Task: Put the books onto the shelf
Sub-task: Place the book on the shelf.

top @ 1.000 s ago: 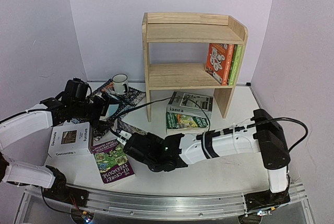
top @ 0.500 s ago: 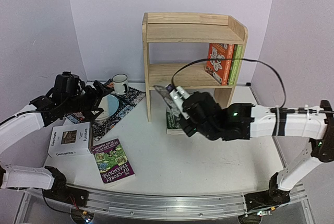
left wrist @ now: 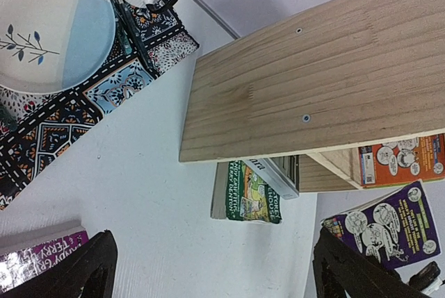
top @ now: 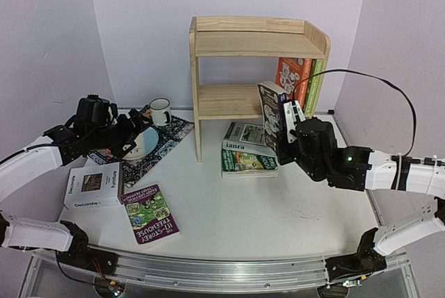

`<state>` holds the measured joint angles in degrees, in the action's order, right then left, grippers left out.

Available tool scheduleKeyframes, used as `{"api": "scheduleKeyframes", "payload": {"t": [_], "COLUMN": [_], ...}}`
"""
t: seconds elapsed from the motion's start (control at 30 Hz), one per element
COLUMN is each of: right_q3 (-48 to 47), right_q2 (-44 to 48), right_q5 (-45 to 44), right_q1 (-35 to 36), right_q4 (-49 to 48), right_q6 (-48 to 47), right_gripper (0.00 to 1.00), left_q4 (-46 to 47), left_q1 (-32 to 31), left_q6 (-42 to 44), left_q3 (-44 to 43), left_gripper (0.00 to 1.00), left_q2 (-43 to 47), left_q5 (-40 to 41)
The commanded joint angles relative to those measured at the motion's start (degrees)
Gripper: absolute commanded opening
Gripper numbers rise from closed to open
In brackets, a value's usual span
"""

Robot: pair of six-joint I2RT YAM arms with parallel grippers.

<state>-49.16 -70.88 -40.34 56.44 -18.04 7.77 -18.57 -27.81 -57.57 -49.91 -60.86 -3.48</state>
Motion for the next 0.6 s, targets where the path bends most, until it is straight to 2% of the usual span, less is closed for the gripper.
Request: {"api": "scheduleKeyframes", "payload": {"t": [0.0,0.2,0.57], "right_q3": [2.4,8.4,5.8], "right_q2": [4.6,6.0,3.6], "right_q5": [-2.5,4.2,7.4], "right_q1": [-1.6,-3.3,-7.9], "right_q4": [-16.5,-28.0,-30.9], "right_q6": [0.1,-4.4,-3.5], "right_gripper": [0.00,0.00,0.00], "left_q4": [0.4,0.7,0.9], "left_q1": [0.1,0.0,0.0], "left_q6": [2.8,3.5,2.9], "left_q3": [-3.0,-2.3,-1.7], "left_gripper": [0.99,1.00,1.00], "left_q2": [-0.5,-0.2,0.1], "left_q5": [-1.1,-0.9,-0.7]}}
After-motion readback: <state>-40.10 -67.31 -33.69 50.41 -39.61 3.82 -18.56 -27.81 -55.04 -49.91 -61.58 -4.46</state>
